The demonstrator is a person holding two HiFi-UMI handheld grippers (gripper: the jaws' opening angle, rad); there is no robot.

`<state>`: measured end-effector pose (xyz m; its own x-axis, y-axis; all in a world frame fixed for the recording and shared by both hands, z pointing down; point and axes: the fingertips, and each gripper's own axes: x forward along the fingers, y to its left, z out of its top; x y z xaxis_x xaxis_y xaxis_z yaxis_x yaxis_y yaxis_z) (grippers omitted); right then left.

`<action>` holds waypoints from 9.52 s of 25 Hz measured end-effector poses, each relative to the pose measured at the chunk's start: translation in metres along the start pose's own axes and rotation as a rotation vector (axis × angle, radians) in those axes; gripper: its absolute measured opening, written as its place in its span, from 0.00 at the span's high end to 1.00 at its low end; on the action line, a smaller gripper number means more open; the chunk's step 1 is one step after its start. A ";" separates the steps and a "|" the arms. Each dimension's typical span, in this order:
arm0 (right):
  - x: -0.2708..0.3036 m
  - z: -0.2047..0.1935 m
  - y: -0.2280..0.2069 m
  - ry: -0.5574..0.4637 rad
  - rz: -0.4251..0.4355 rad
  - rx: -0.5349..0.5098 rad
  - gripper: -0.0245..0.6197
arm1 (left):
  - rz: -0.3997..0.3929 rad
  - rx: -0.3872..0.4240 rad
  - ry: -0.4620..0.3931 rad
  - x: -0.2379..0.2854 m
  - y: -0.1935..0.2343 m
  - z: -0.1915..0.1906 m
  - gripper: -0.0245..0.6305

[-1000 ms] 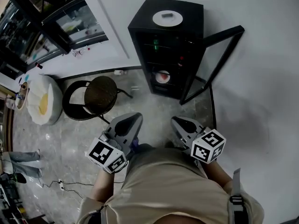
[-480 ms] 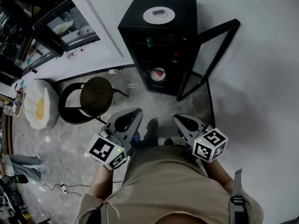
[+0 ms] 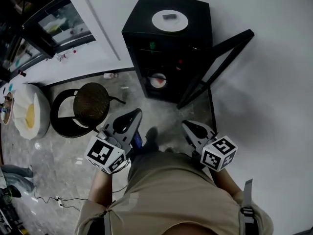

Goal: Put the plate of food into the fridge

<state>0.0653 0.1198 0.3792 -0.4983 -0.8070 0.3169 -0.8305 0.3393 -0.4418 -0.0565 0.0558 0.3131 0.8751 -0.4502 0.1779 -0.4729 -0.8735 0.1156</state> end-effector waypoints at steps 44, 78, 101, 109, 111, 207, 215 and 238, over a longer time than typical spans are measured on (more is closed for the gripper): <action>0.116 0.069 -0.056 0.039 -0.071 -0.059 0.92 | -0.216 0.852 0.217 0.189 0.126 0.042 0.54; 0.113 0.077 -0.116 0.017 -0.049 0.119 0.92 | -0.235 1.215 0.491 0.284 0.150 0.018 0.66; 0.124 0.082 -0.115 0.020 -0.022 0.143 0.92 | -0.198 1.132 0.353 0.257 0.143 0.026 0.84; 0.125 0.096 -0.116 -0.044 0.045 0.375 0.92 | -0.199 1.096 0.333 0.244 0.139 0.028 0.84; 0.126 0.106 -0.116 -0.089 0.124 0.545 0.92 | -0.204 1.092 0.330 0.242 0.137 0.028 0.84; 0.185 0.109 -0.116 -0.238 0.116 1.044 0.88 | -0.356 0.813 0.289 0.166 0.101 -0.030 0.81; 0.188 0.094 -0.123 -0.214 0.108 1.067 0.89 | -0.351 0.773 0.334 0.168 0.102 -0.045 0.81; 0.208 0.067 -0.124 -0.150 0.123 0.999 0.89 | -0.362 0.702 0.427 0.161 0.113 -0.081 0.80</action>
<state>0.0810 -0.1229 0.4438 -0.4725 -0.8696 0.1436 -0.1536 -0.0792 -0.9850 0.0226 -0.1003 0.4338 0.7787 -0.1408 0.6114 0.1191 -0.9236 -0.3644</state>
